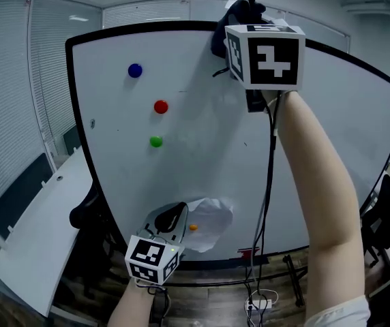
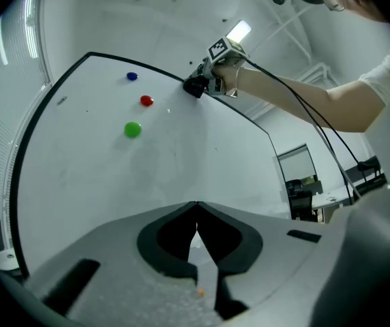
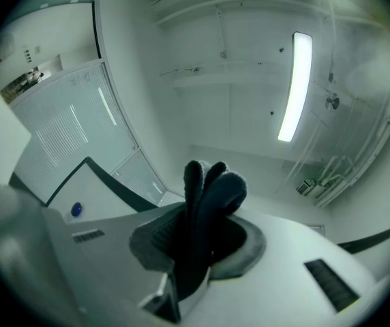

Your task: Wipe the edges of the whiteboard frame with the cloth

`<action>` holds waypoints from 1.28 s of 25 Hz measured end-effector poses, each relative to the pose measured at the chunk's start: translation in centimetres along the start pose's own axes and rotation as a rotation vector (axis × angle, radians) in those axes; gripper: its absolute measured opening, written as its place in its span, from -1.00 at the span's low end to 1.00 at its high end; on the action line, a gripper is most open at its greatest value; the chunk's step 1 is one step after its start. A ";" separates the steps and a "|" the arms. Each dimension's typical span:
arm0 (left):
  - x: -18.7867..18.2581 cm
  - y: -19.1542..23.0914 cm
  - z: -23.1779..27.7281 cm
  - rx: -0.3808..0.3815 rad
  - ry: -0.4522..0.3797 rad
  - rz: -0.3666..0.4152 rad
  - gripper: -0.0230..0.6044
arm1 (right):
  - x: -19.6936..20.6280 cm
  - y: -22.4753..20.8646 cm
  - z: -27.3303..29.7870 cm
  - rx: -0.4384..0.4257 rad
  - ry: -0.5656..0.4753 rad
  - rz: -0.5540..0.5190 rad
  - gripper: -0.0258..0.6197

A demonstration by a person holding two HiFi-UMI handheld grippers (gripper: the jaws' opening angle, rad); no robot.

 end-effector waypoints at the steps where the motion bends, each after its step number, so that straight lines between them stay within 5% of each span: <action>1: 0.3 -0.5 0.3 -0.002 0.002 -0.007 -0.87 | 0.5 -0.4 -0.2 0.001 0.005 -0.003 -0.71; 32: -0.1 -10.6 9.1 0.260 -0.020 -0.033 -0.87 | 4.7 -10.4 -2.0 -0.034 0.064 -0.027 -0.71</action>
Point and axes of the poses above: the fingertips, and each gripper's own axes: z forward along the fingers, y to its left, x out of its underside, the point moved 2 cm from there along -z, backward along the fingers, and after that the axes turned 12 degrees about -z, right-handed, at the moved point
